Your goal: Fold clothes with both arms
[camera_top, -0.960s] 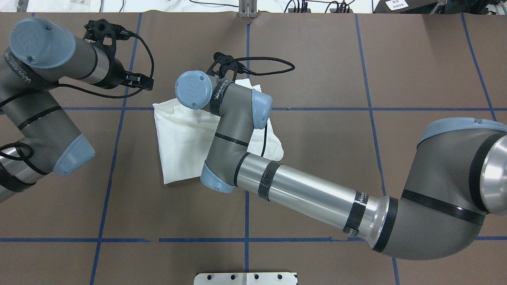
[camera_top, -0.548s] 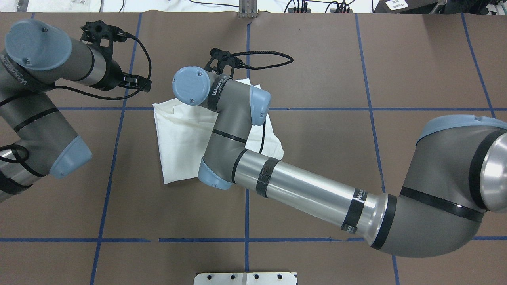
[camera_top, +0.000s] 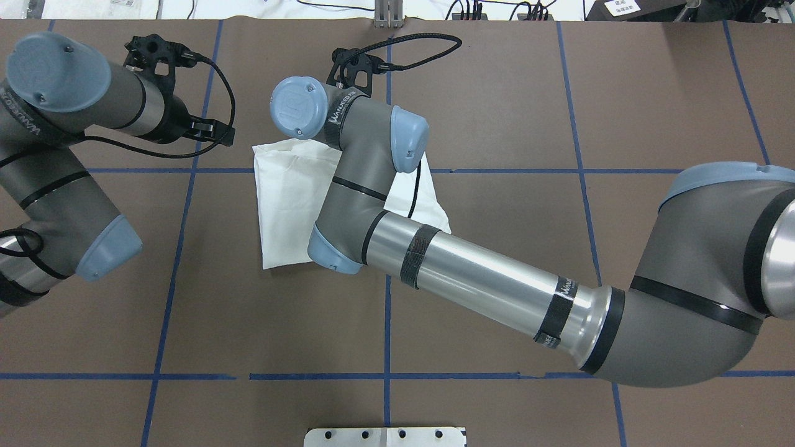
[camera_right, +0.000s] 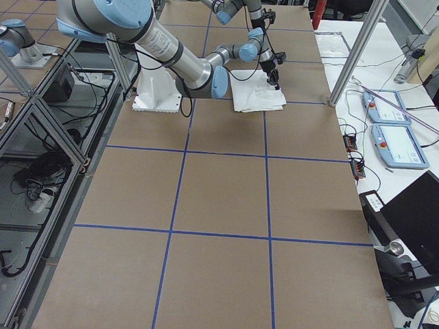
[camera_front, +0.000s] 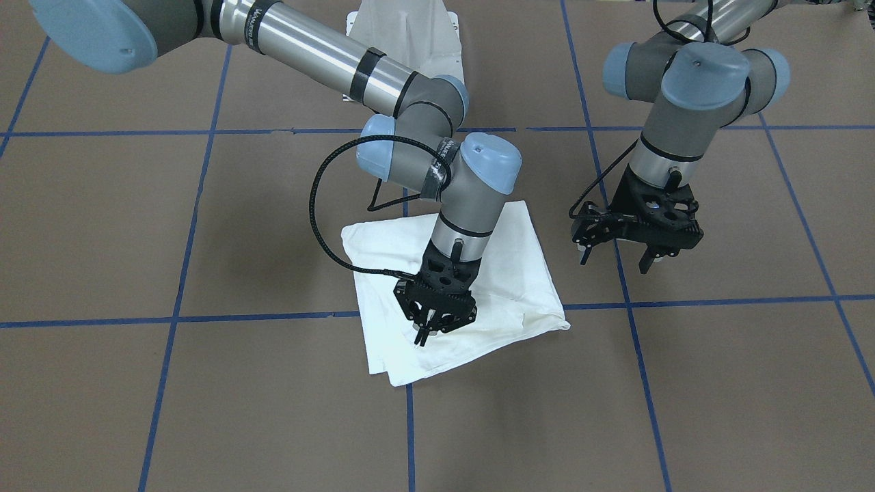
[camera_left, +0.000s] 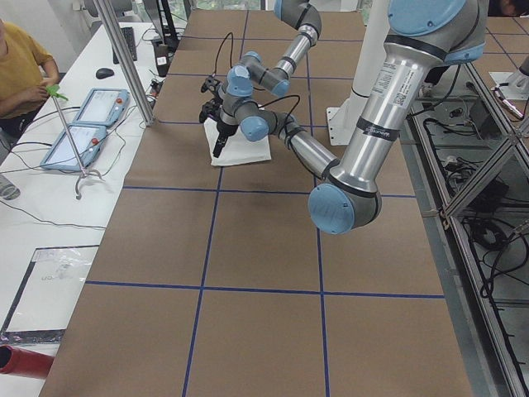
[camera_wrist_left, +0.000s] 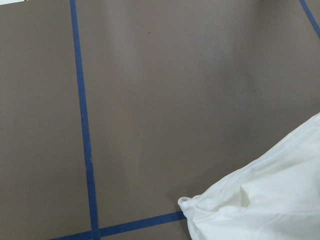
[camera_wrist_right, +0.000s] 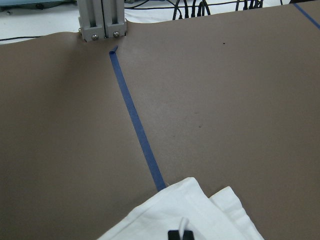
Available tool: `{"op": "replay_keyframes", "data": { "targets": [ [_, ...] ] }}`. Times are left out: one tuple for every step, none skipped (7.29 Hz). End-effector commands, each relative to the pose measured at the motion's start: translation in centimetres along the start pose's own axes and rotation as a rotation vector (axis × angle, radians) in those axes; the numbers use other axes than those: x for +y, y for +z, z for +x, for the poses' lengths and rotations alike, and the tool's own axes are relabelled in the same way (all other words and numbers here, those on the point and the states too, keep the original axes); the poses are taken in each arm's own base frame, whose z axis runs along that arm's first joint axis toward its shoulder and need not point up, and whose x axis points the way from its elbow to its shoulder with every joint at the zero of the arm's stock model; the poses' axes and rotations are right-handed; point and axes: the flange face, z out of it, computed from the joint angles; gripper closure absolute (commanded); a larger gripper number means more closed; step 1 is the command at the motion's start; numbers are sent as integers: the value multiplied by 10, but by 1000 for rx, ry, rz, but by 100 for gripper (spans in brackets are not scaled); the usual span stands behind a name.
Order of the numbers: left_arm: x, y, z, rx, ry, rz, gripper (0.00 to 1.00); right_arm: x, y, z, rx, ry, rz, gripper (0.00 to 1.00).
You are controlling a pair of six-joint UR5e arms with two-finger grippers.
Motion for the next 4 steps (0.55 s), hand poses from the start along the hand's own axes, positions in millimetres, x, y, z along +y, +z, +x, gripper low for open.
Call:
{"op": "replay_keyframes", "data": {
  "targets": [
    [1,1,-2,-1,1,-3,0,-4,-14,-9,-24,-7,8,0],
    [1,1,-2,-1,2,-3,0,-13,-19,-8,-37,-20,-29,0],
    [1,0,-1,1,3,-1,0,-8,-20,-8,-45,-13,-64,0],
    [1,1,-2,-2,4,-1,0,13,-33,-11,-76,8,-96,0]
  ]
}}
